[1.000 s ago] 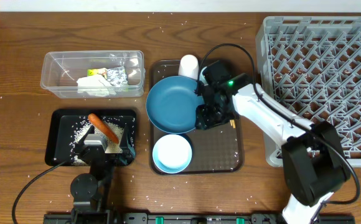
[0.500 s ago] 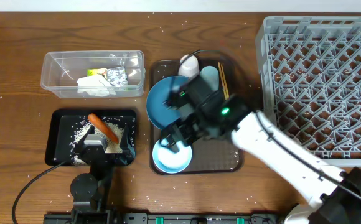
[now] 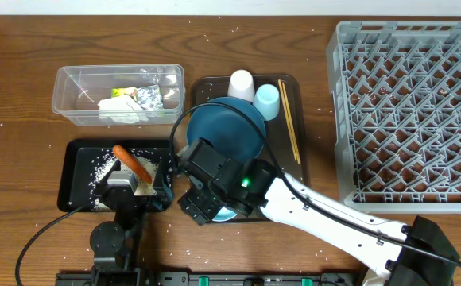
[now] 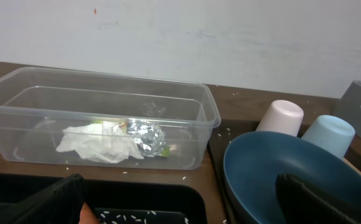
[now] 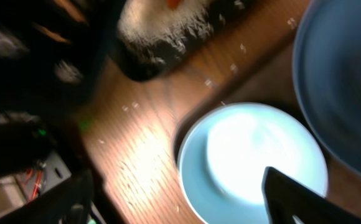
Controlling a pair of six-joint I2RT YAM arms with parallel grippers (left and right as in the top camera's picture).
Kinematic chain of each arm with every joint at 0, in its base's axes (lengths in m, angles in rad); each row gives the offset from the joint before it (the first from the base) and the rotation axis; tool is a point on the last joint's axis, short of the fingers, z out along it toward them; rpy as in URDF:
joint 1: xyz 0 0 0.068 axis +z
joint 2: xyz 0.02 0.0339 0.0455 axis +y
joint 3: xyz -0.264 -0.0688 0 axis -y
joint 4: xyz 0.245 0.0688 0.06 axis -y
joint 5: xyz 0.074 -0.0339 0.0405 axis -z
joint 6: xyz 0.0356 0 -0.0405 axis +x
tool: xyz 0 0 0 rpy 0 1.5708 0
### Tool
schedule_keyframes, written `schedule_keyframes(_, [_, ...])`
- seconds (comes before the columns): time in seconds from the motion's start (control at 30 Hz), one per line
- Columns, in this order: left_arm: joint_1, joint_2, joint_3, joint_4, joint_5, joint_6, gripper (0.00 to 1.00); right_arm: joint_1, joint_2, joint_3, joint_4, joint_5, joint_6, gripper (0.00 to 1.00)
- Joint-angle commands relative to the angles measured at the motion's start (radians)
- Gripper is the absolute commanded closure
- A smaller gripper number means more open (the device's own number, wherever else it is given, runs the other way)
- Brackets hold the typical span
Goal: Sort waste into correct bins and load items into the dishwasher rack
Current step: 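Lower the right gripper onto the bowl rim and close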
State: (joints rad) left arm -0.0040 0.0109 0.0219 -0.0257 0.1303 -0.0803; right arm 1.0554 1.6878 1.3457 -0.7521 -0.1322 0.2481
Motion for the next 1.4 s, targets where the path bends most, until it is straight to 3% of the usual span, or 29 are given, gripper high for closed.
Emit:
schedule_keyframes(0.0, [-0.004,-0.006,-0.018,-0.032,0.007,0.005,0.02,-0.001,0.0,0.005,-0.041,0.084,0.009,0.26])
schedule_keyframes(0.17, [-0.004,-0.006,-0.018,-0.032,0.007,0.005,0.02,-0.002,0.0,-0.045,-0.064,0.086,0.01,0.32])
schedule_keyframes(0.43, [-0.004,-0.006,-0.018,-0.032,0.007,0.005,0.02,-0.053,0.0,-0.159,-0.051,0.23,0.231,0.35])
schedule_keyframes(0.7, [-0.004,-0.006,-0.018,-0.032,0.007,0.005,0.02,-0.108,0.0,-0.163,-0.042,0.197,0.314,0.38])
schedule_keyframes(1.03, [-0.004,-0.006,-0.018,-0.032,0.008,0.005,0.02,-0.118,0.001,-0.22,-0.041,0.301,0.496,0.42])
schedule_keyframes(1.37, [-0.004,-0.006,-0.018,-0.032,0.007,0.005,0.02,-0.129,0.001,-0.314,0.082,0.247,0.507,0.42])
